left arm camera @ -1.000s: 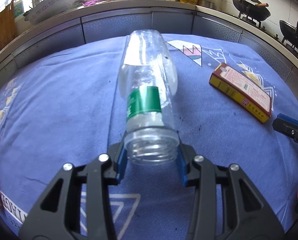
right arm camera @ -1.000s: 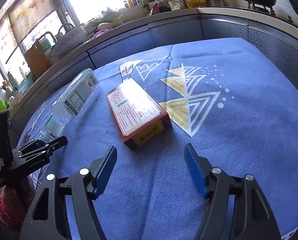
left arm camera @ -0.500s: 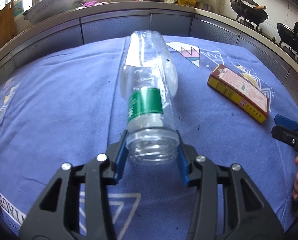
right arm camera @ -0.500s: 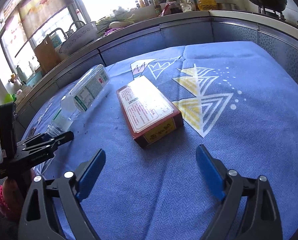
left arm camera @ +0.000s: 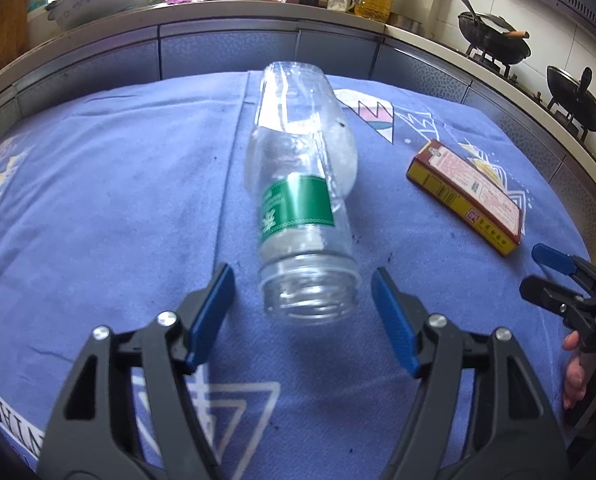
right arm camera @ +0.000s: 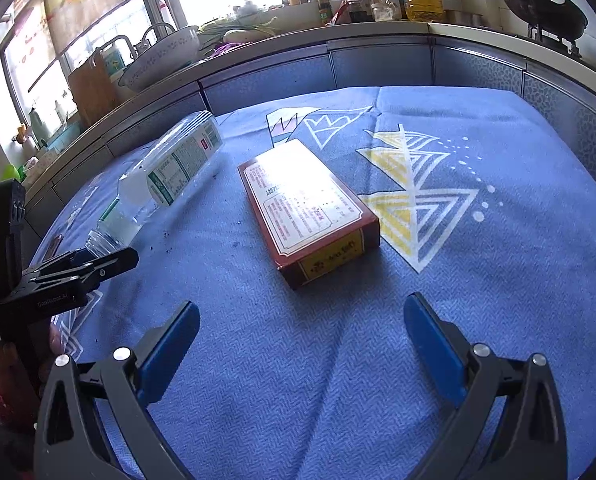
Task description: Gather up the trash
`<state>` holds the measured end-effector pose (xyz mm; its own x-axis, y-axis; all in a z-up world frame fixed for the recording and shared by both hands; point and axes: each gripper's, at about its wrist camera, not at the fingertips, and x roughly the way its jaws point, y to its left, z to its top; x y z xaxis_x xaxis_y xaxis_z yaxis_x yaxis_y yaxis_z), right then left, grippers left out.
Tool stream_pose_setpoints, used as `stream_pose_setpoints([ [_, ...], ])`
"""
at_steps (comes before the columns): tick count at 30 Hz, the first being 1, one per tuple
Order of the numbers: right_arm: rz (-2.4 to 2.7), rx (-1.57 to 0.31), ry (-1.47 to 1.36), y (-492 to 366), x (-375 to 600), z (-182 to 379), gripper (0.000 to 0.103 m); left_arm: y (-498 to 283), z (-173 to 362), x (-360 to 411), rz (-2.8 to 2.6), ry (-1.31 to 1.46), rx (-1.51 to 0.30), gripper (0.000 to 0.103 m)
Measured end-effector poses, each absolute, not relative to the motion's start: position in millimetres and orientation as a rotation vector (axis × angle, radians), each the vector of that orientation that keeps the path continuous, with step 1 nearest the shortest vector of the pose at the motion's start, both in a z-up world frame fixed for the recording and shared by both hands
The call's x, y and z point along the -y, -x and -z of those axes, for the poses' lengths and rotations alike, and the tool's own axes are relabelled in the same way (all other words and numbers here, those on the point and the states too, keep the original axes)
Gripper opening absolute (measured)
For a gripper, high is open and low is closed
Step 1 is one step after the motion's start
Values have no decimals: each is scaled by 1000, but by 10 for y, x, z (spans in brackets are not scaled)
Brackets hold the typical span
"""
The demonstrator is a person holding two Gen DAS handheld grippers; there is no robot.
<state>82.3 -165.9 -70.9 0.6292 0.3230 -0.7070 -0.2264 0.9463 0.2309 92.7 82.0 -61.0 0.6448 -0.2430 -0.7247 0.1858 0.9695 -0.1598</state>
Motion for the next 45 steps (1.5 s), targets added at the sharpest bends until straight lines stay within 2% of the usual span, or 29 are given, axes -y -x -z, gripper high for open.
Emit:
stream_pose_setpoints([
  [17, -308, -824, -118, -787, 1652, 700, 100, -896, 586, -964, 288, 129, -850, 72],
  [22, -298, -802, -97, -768, 1652, 622, 94, -873, 359, -1112, 291, 172, -790, 71],
  [27, -302, -765, 24, -858, 1523, 499, 93, -1137, 180, -918, 292, 104, -782, 71],
  [31, -294, -778, 76, -1040, 1470, 523, 93, -1370, 233, -789, 254, 64, -822, 71],
  [32, -292, -786, 81, -1086, 1474, 542, 92, -1412, 262, -782, 249, 64, -834, 70],
  [34, -290, -804, 95, -1174, 1476, 586, 87, -1471, 308, -759, 242, 61, -850, 61],
  [37, -302, -846, 97, -1299, 1499, 666, 65, -1460, 313, -763, 244, 55, -835, 61],
  [45, -335, -800, -8, -1134, 1650, 536, 63, -1187, 169, -784, 301, 80, -795, 60],
])
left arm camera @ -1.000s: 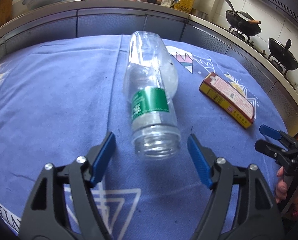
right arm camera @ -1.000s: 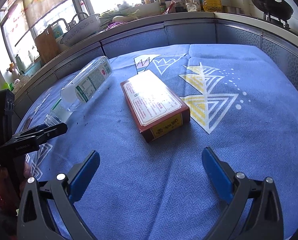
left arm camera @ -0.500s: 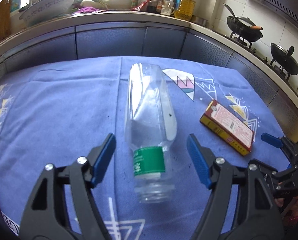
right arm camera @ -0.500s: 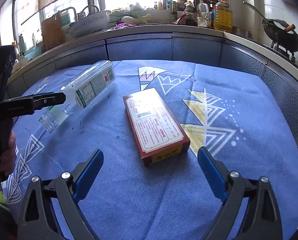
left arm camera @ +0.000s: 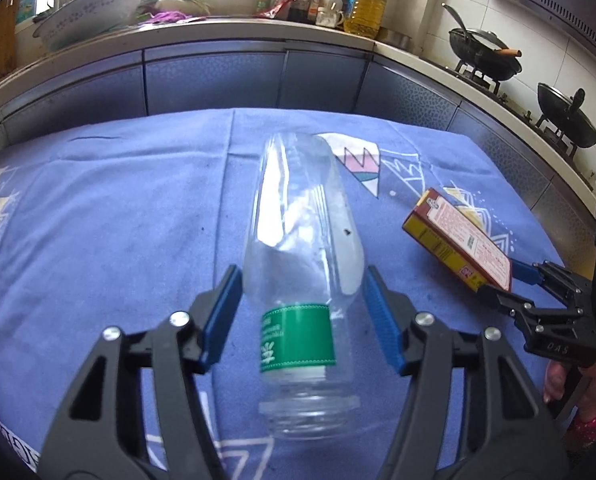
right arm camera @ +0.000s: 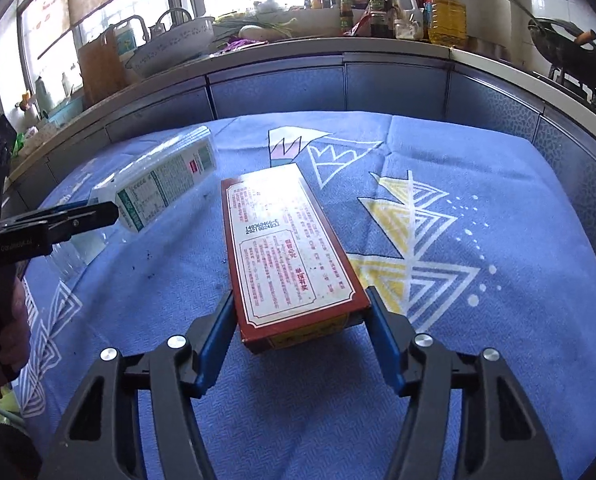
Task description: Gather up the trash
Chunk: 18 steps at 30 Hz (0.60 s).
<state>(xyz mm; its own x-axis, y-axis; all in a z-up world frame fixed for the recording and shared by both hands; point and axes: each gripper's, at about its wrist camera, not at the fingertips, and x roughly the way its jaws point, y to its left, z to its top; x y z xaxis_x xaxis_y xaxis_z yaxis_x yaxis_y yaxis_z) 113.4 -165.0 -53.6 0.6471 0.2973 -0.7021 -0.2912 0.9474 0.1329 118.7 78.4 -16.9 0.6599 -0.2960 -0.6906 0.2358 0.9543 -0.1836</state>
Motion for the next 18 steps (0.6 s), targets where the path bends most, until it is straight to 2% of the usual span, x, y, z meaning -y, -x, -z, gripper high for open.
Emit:
stream_pose_setpoints([
  [18, -218, -694, -193, -369, 2449, 258, 63, -777, -293, 28, 487, -51, -683, 60],
])
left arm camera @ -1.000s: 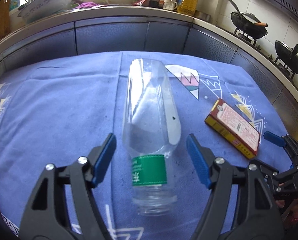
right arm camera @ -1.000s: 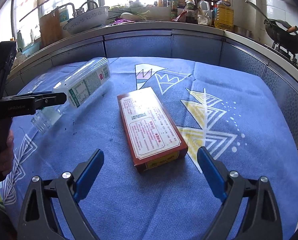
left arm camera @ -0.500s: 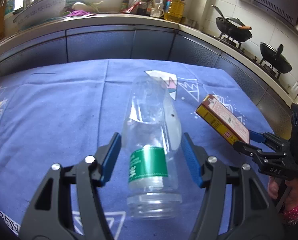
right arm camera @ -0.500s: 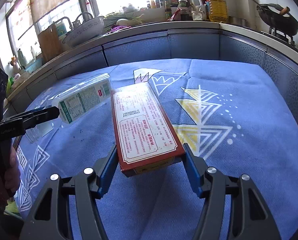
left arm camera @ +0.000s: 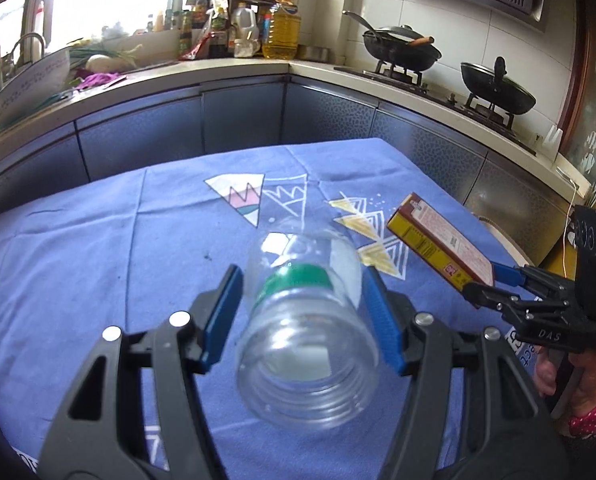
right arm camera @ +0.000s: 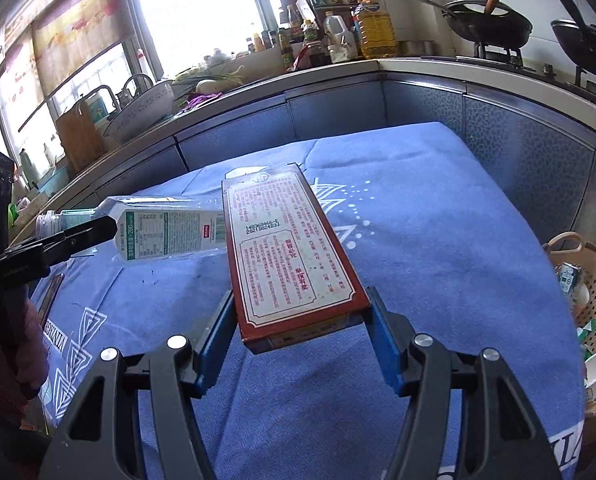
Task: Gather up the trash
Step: 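Lift and carry the bottle and box over the beige basket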
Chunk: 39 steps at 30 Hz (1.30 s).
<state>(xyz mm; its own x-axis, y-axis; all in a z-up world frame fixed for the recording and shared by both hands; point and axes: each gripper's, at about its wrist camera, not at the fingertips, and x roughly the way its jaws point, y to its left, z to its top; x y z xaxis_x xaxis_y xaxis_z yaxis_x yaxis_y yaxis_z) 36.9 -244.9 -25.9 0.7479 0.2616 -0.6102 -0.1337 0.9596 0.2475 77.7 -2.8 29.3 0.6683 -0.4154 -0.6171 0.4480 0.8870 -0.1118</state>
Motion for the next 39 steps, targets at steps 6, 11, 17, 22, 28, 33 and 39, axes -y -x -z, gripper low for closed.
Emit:
stream_pose_setpoints([
  [6, -193, -648, -219, -285, 2648, 163, 63, -785, -501, 313, 525, -86, -644, 59],
  [11, -167, -627, -244, -206, 2841, 152, 63, -816, -667, 546, 586, -86, -616, 40],
  [17, -141, -620, -280, -130, 3067, 181, 63, -917, -692, 843, 582, -140, -624, 41],
  [22, -143, -621, -299, -134, 3116, 232, 63, -1038, -617, 970, 577, -140, -656, 52],
  [28, -150, -607, -319, -125, 3153, 228, 63, -1145, -634, 1070, 564, -153, -663, 50],
  [33, -135, -581, -323, -82, 3206, 162, 63, -1184, -815, 1148, 621, -136, -647, 39],
  [39, -55, -534, -350, 90, 3571, 78, 63, -1174, -998, 1504, 719, -115, -641, 39],
])
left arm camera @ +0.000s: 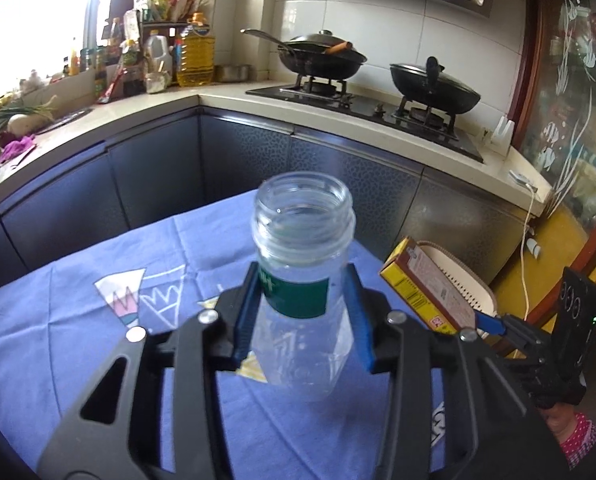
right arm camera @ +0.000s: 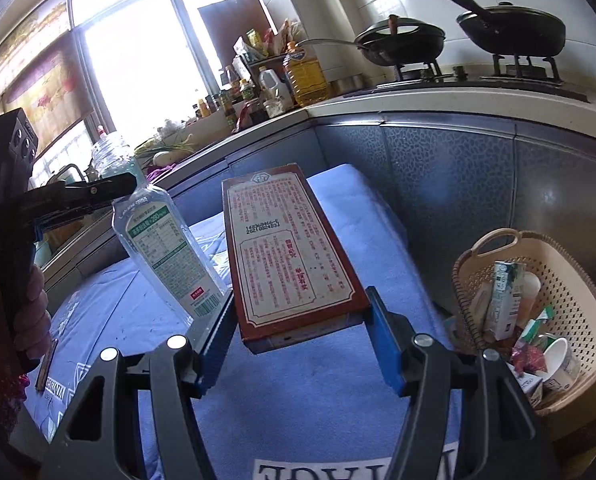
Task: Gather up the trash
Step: 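Lift and carry the bottle and box over the beige basket, then open both tools to drop the bottle and box into the basket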
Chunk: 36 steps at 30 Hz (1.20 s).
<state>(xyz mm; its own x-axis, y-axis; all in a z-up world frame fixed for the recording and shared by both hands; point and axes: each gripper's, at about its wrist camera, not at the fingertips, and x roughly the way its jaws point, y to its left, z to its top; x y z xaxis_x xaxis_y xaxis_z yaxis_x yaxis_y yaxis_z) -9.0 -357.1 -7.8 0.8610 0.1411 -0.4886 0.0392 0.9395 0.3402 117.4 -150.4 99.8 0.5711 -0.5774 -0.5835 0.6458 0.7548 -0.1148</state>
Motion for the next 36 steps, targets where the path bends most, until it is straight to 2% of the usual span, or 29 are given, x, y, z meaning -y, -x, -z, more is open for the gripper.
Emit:
stream_pose_setpoints([
  [9, 180, -508, -391, 573, 4544, 184, 63, -1063, -1093, 2660, 920, -167, -625, 39],
  [18, 341, -571, -459, 898, 5251, 690, 63, -1056, -866, 3963, 1053, -211, -651, 39],
  [29, 396, -669, -532, 686, 5638, 1291, 64, -1143, 15, 4910, 1031, -294, -855, 41],
  [30, 411, -671, -528, 645, 5657, 1328, 65, -1138, 101, 4957, 1025, -312, -874, 54],
  [31, 439, -672, -522, 607, 5666, 1360, 66, -1125, 185, 5009, 1006, -338, -891, 73],
  [32, 456, -671, -527, 582, 5674, 1385, 68, -1108, 238, 5026, 987, -353, -890, 77],
  [36, 454, -639, -560, 613, 5657, 1399, 74, -1073, 235, 4950, 994, -370, -859, 77],
])
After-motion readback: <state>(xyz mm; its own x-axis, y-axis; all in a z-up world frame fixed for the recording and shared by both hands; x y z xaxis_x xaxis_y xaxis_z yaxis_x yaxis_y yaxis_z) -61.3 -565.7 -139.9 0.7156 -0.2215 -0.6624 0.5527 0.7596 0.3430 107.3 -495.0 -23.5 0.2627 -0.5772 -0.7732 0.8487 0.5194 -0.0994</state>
